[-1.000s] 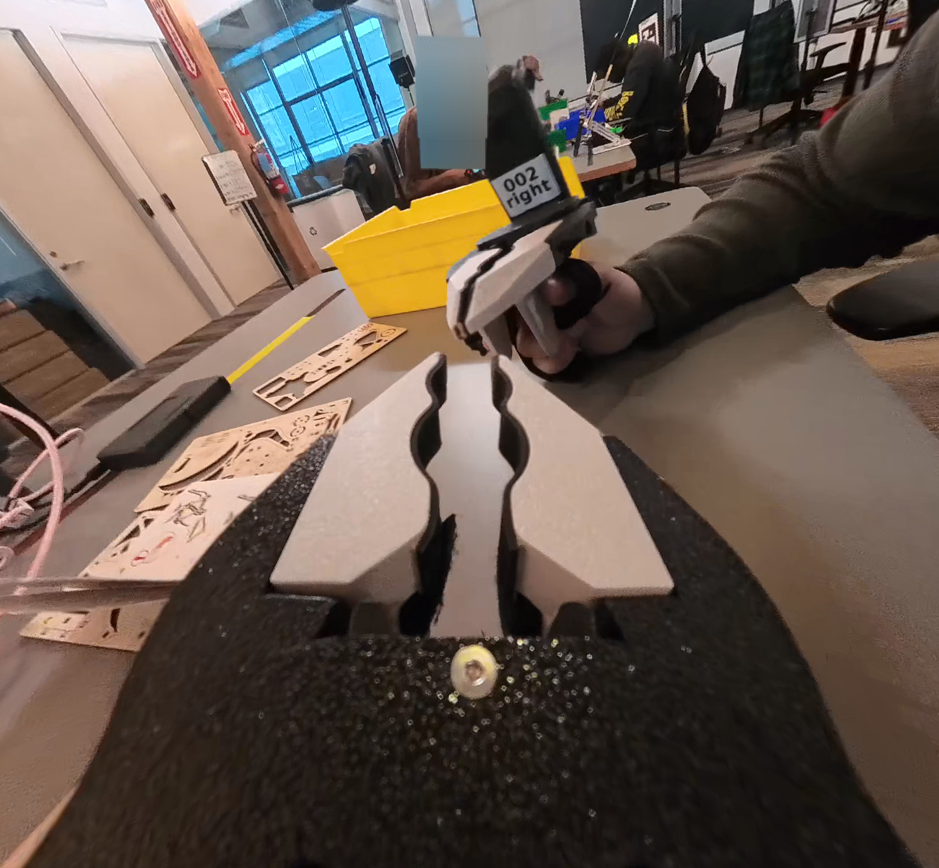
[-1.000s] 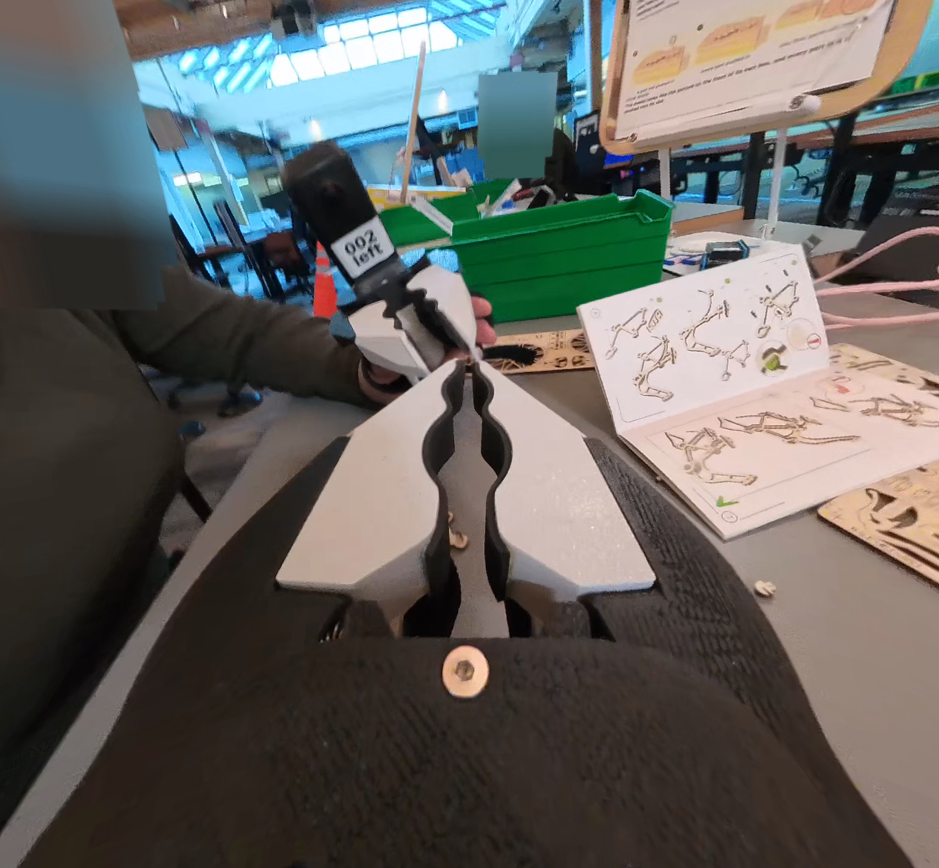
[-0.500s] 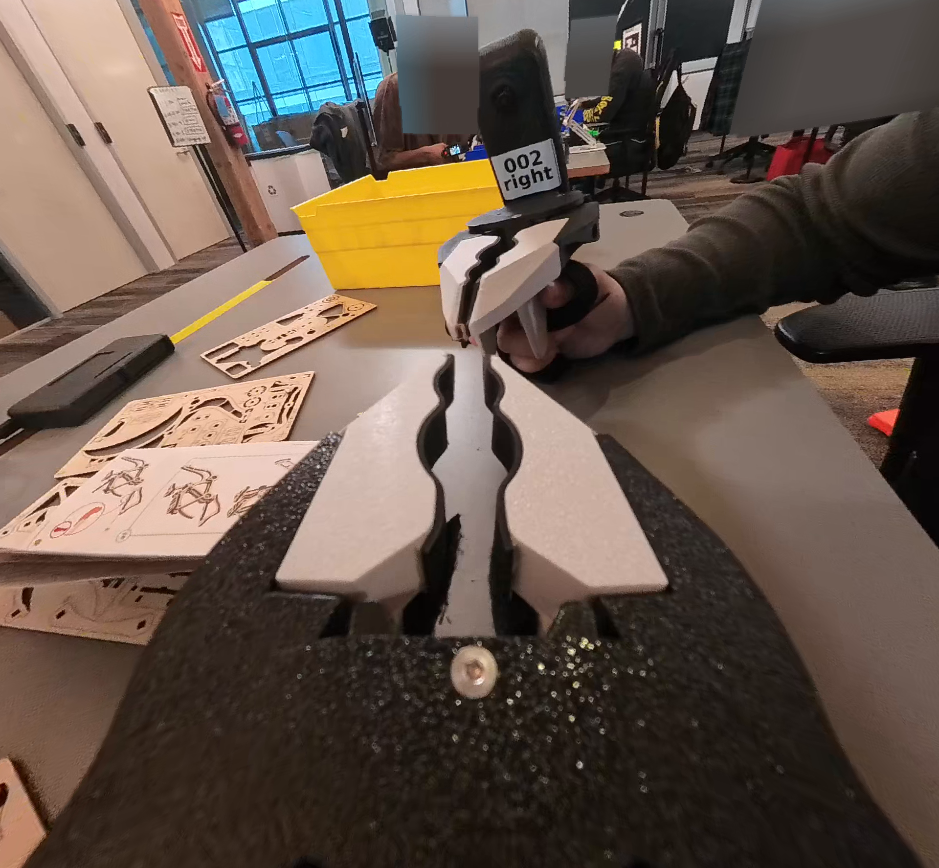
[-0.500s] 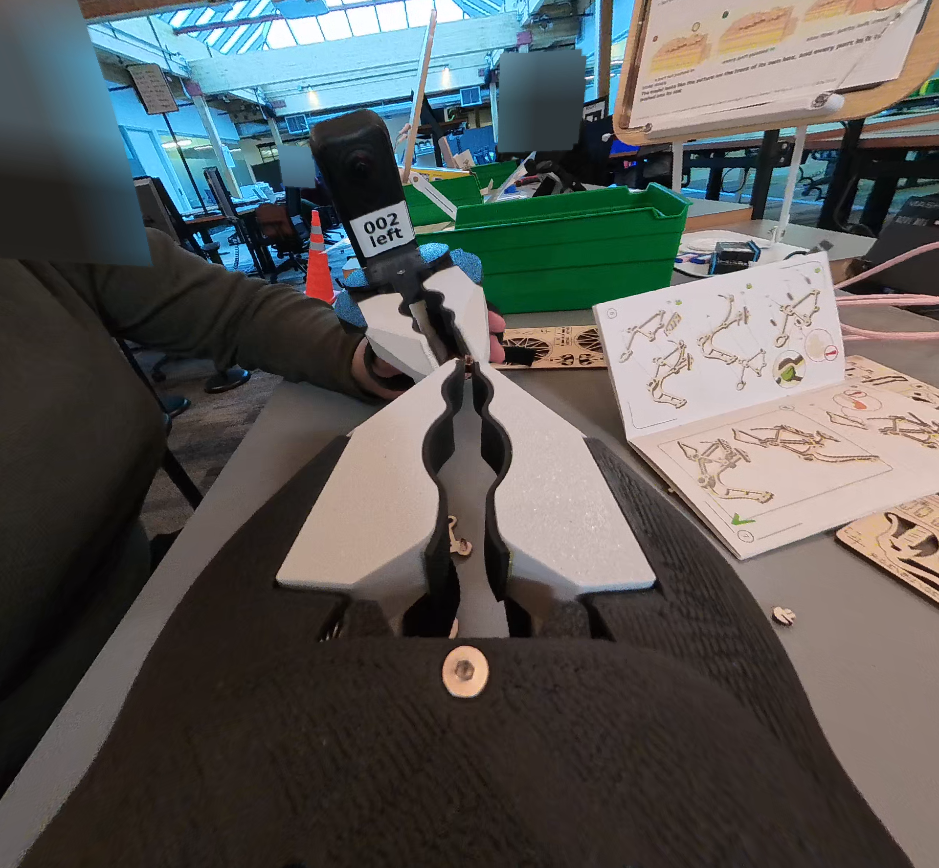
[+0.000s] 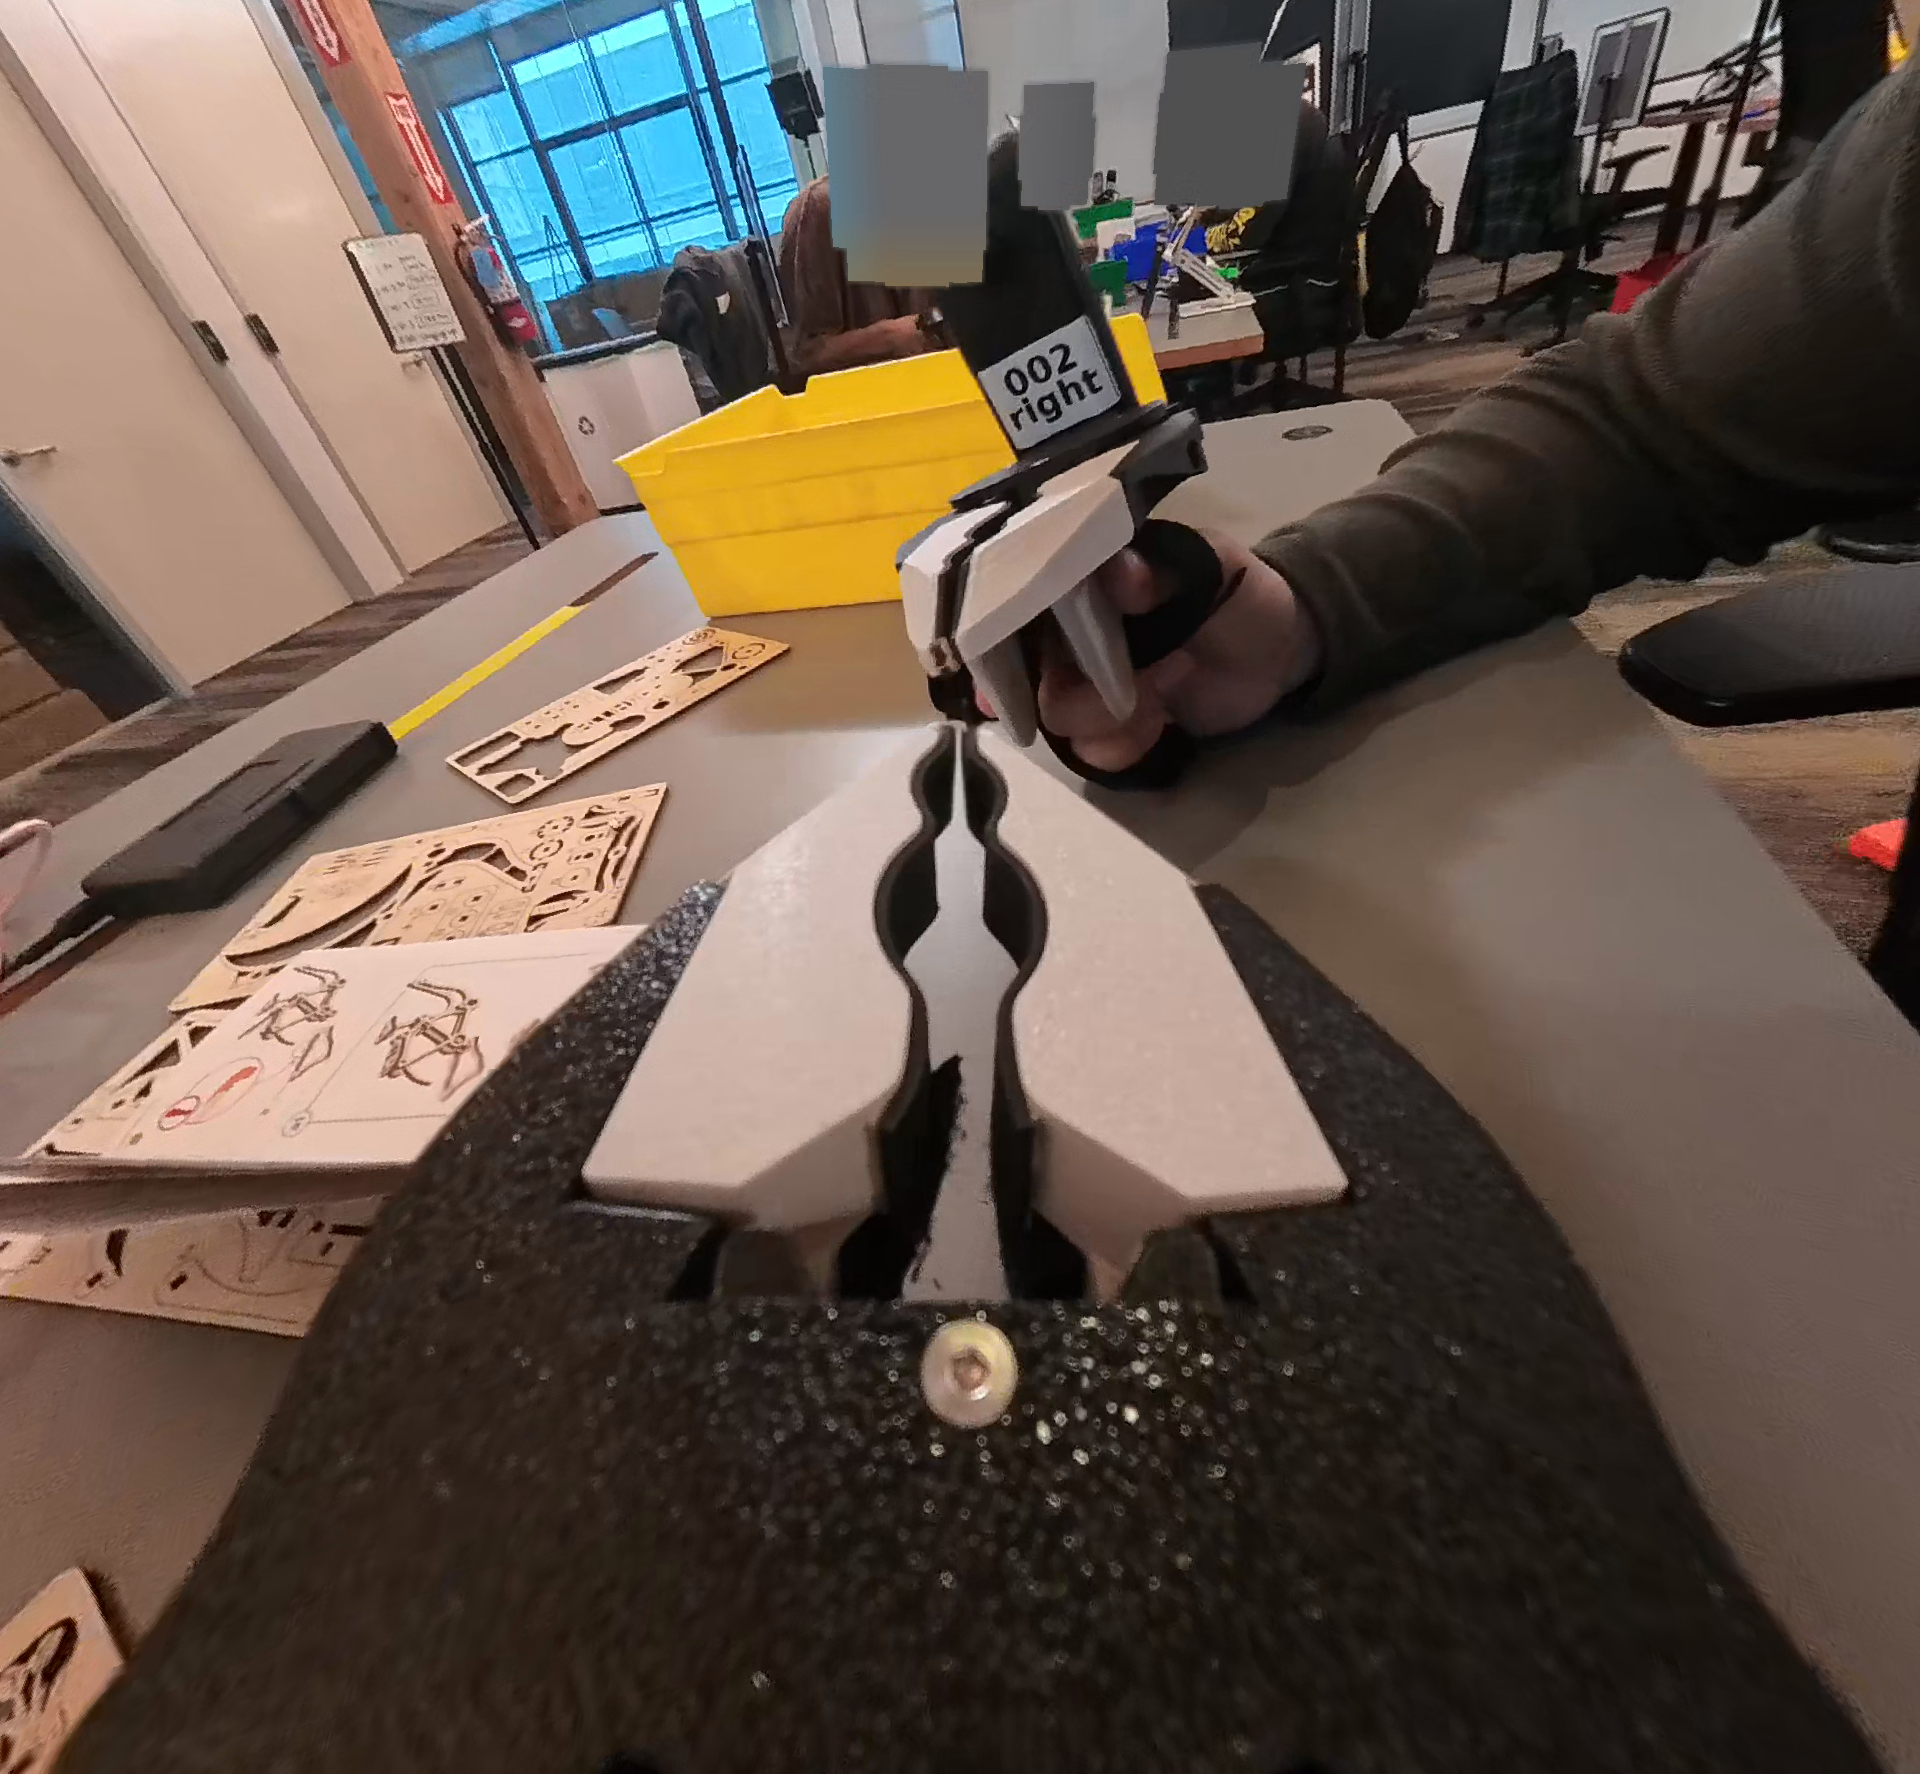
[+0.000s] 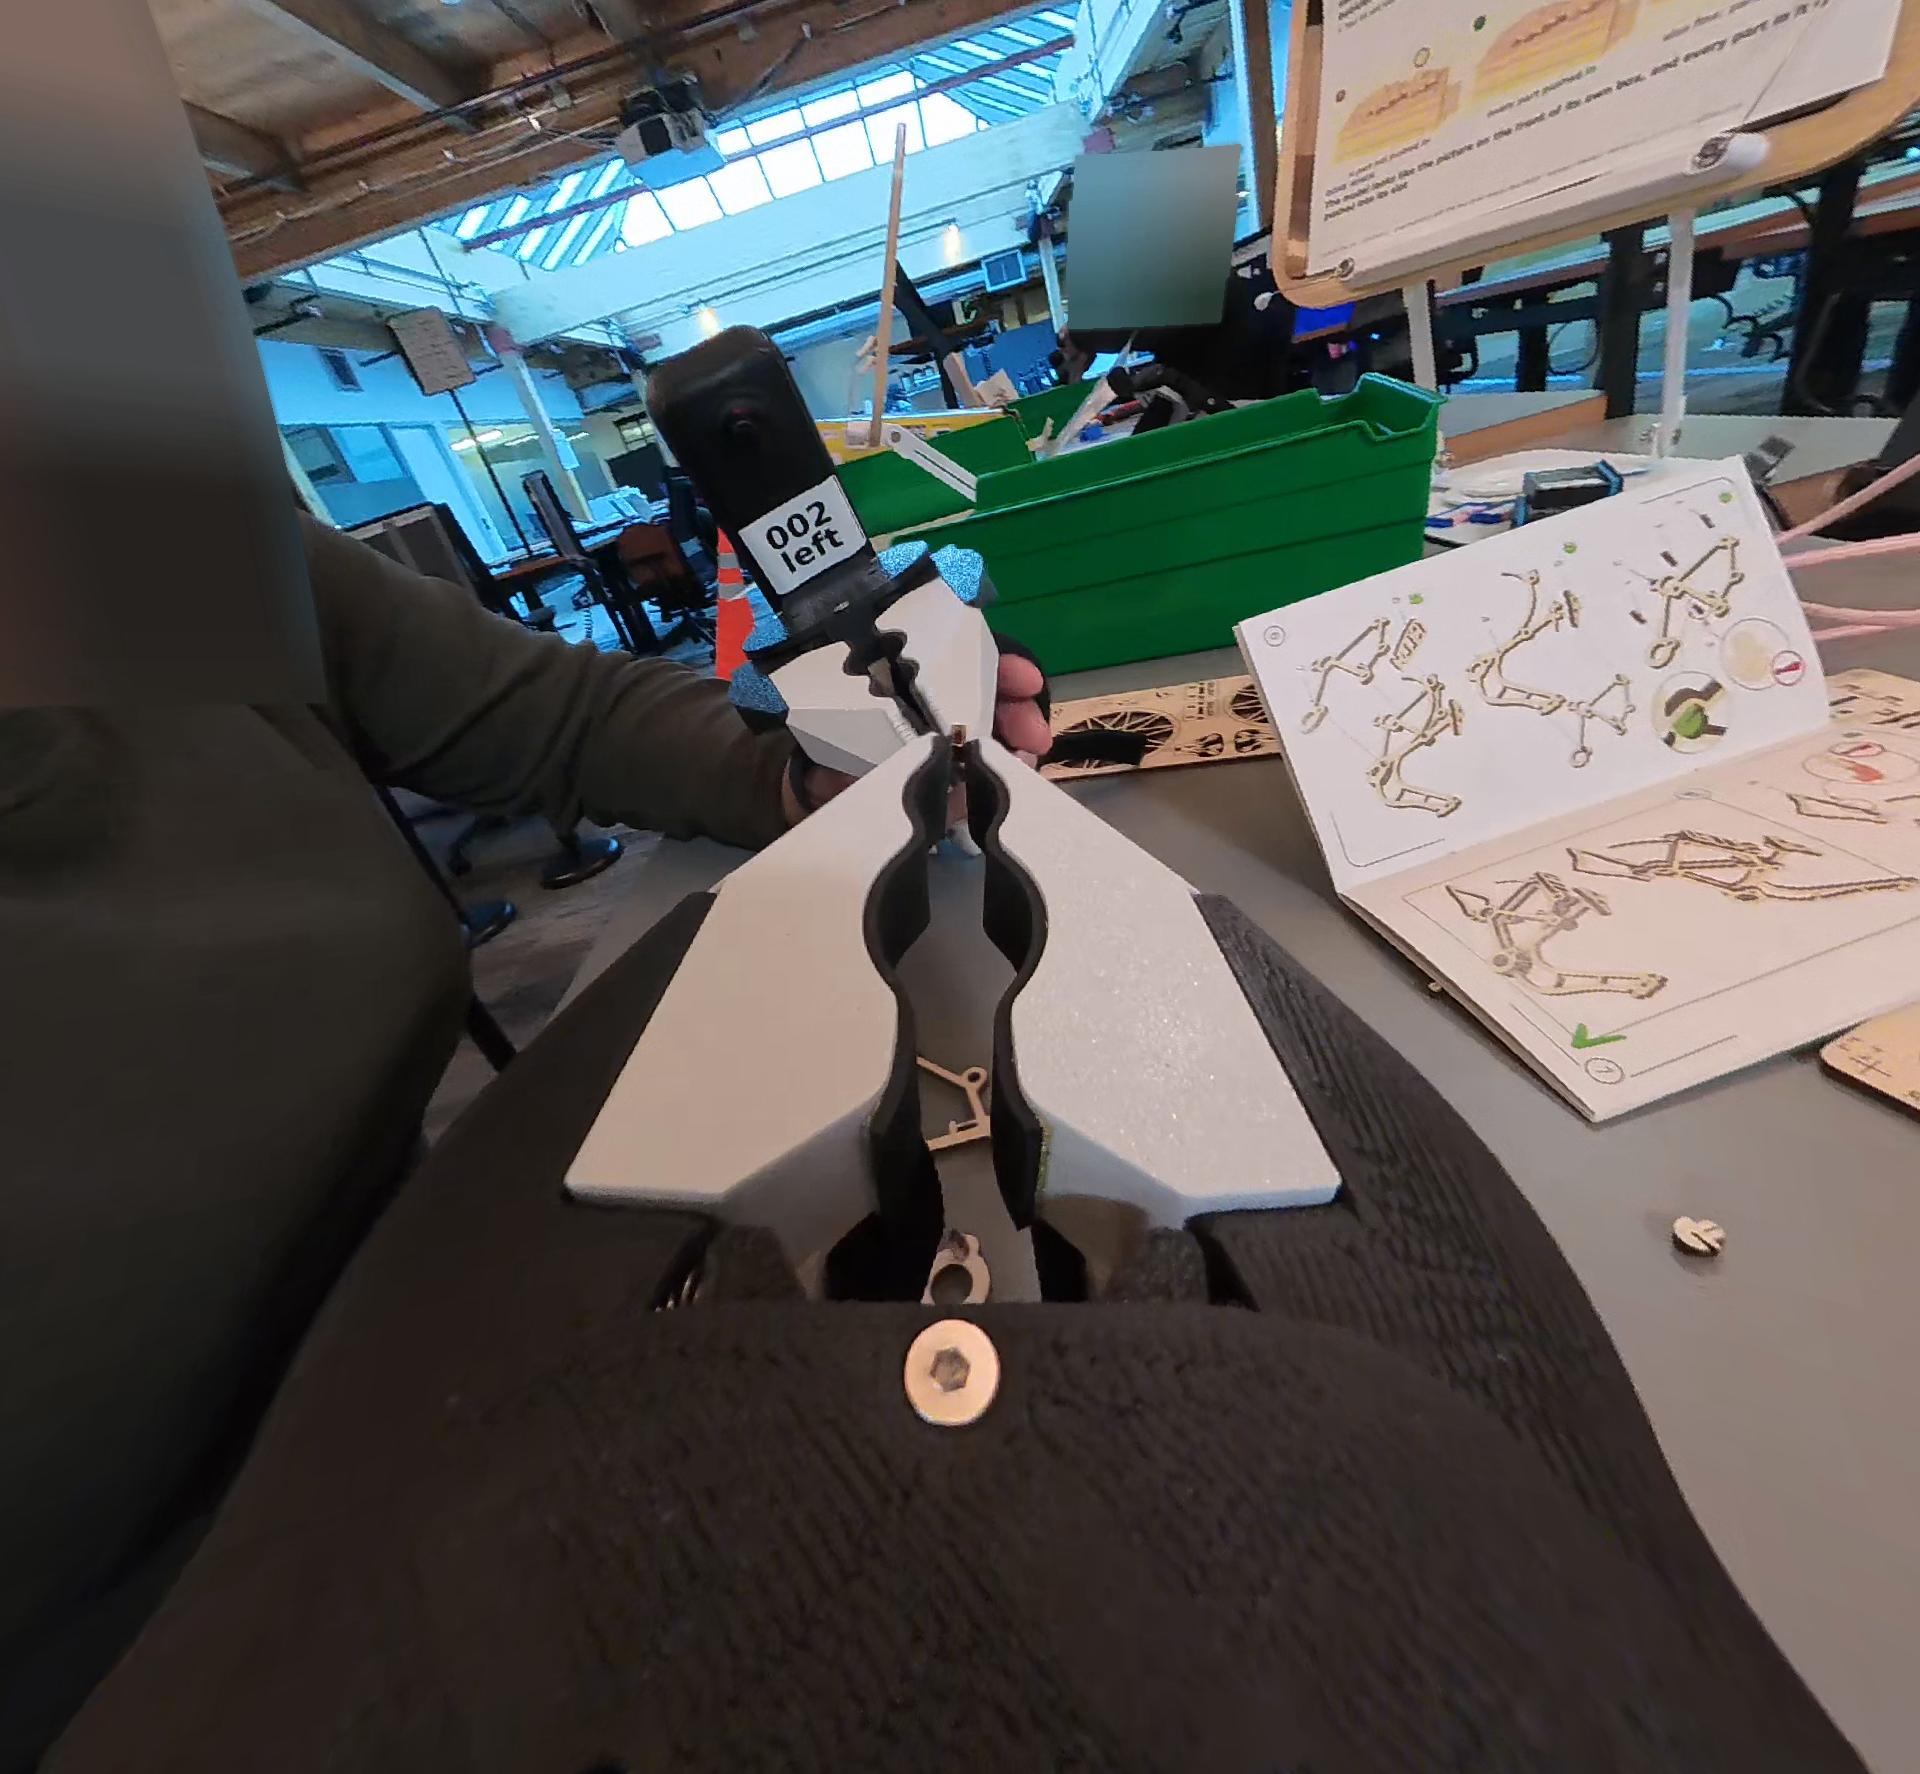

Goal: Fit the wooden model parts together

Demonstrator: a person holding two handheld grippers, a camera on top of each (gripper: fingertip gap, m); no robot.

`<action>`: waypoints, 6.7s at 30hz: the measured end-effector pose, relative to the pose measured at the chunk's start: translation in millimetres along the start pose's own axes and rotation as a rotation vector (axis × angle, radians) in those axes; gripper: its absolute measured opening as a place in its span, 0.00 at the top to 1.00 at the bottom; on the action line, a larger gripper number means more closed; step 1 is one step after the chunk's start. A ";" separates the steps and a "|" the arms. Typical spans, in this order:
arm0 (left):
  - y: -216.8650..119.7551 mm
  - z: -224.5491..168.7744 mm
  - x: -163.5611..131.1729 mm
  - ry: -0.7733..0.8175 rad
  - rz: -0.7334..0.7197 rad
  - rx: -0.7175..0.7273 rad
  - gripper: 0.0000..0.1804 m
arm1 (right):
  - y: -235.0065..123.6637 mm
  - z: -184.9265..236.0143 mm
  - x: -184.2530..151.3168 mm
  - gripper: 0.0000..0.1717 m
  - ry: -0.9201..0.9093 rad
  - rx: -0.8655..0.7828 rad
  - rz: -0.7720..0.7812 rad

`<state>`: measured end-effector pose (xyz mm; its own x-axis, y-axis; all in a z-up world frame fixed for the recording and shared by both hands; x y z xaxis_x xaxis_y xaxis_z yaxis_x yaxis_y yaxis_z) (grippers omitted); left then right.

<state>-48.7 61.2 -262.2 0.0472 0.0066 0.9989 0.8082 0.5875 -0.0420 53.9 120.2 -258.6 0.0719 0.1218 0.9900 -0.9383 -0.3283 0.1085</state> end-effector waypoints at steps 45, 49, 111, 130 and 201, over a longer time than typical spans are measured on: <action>3.5 -6.1 -1.0 -0.069 -0.032 -0.126 1.00 | 7.2 17.6 -4.9 1.00 -0.250 0.024 0.131; 5.5 -5.2 -1.8 -0.078 -0.022 -0.126 1.00 | 6.2 17.0 -5.3 1.00 -0.268 0.020 0.139; -7.3 -0.1 18.4 -0.643 -0.426 -0.221 1.00 | 11.7 29.7 9.8 0.99 -0.329 -0.211 0.016; 0.1 -9.6 16.9 -0.597 -0.365 -0.256 1.00 | 8.5 28.9 13.8 0.99 -0.107 -0.078 -0.145; -1.4 4.0 -7.7 -0.177 0.172 -0.137 0.86 | 5.9 22.0 -13.1 1.00 -0.506 -0.045 0.433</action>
<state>-52.6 63.6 -269.8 0.0971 0.2450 0.9646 0.8697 0.4504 -0.2019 54.9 96.0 -268.9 -0.1752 -0.4704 0.8649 -0.9303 -0.2083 -0.3018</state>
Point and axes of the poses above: each gripper's, where its closed fingertips meet, y out along the fingers, x out of its top, z = x × y across the jaws, the point moved 6 cm from there along -y, back along the fingers, and after that the axes turned 10 degrees about -y, right-handed, at the moved point
